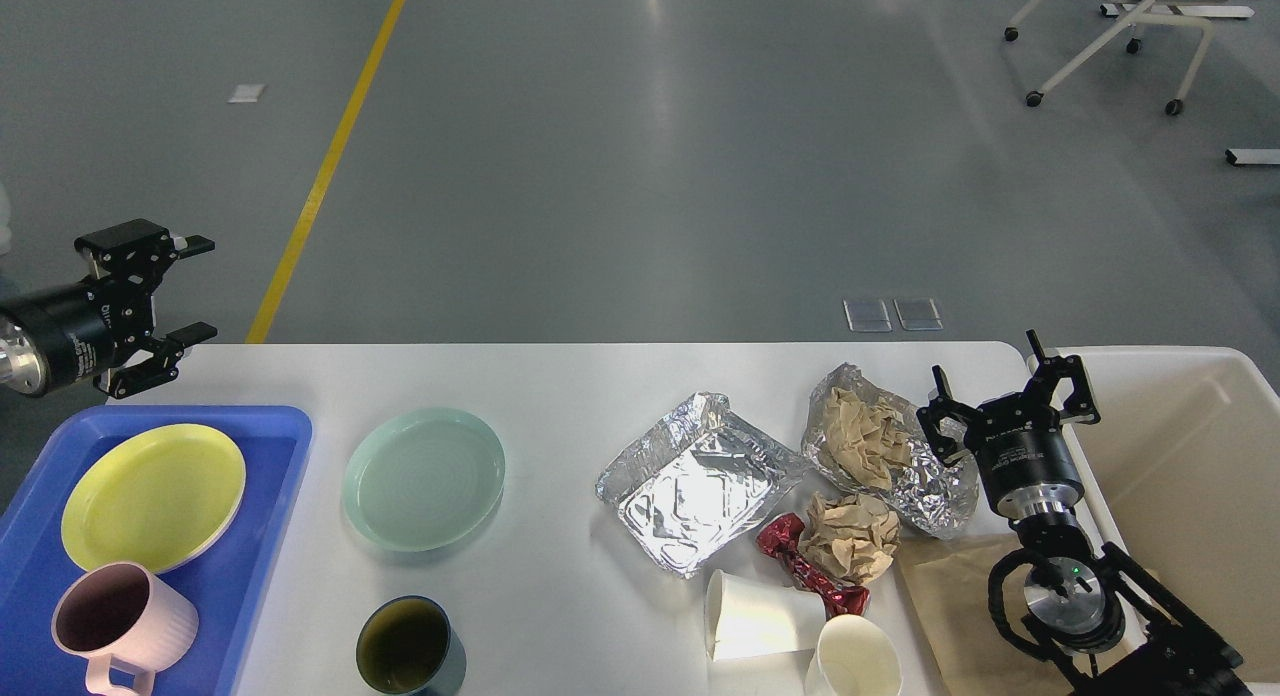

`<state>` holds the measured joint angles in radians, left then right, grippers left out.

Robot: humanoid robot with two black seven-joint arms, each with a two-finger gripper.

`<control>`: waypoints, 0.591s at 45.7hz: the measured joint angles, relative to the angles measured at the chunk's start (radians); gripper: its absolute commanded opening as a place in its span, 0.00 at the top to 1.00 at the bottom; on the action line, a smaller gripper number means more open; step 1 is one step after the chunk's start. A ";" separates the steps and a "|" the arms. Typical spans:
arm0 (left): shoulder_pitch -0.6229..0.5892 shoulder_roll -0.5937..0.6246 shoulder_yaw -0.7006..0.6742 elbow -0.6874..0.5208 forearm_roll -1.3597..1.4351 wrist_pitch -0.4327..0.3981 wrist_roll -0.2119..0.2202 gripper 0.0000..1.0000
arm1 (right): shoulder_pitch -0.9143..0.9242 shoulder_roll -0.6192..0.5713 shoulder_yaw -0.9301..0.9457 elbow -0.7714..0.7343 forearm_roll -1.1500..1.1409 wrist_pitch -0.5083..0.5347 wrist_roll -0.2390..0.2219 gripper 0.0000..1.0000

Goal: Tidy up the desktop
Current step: 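Raise the left gripper up and away from the blue tray, then move the left gripper over the dark green cup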

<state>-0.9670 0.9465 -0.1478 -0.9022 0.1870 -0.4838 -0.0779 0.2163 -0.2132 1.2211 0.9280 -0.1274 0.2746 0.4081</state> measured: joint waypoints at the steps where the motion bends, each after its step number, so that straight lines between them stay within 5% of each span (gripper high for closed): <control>1: -0.048 0.001 0.049 0.000 0.002 0.002 0.000 0.04 | 0.000 0.000 0.000 0.000 0.000 0.000 0.000 0.00; 10: -0.415 -0.041 0.464 -0.005 0.011 0.010 0.005 0.03 | 0.000 0.000 0.000 0.000 0.000 0.000 0.000 0.00; 27: -1.033 -0.354 1.375 -0.183 -0.010 -0.011 0.002 0.04 | 0.000 0.000 0.000 0.000 0.000 0.001 0.000 0.00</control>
<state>-1.9995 0.5921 1.2275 -1.0856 0.1768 -0.4945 -0.0755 0.2163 -0.2132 1.2211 0.9280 -0.1274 0.2756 0.4080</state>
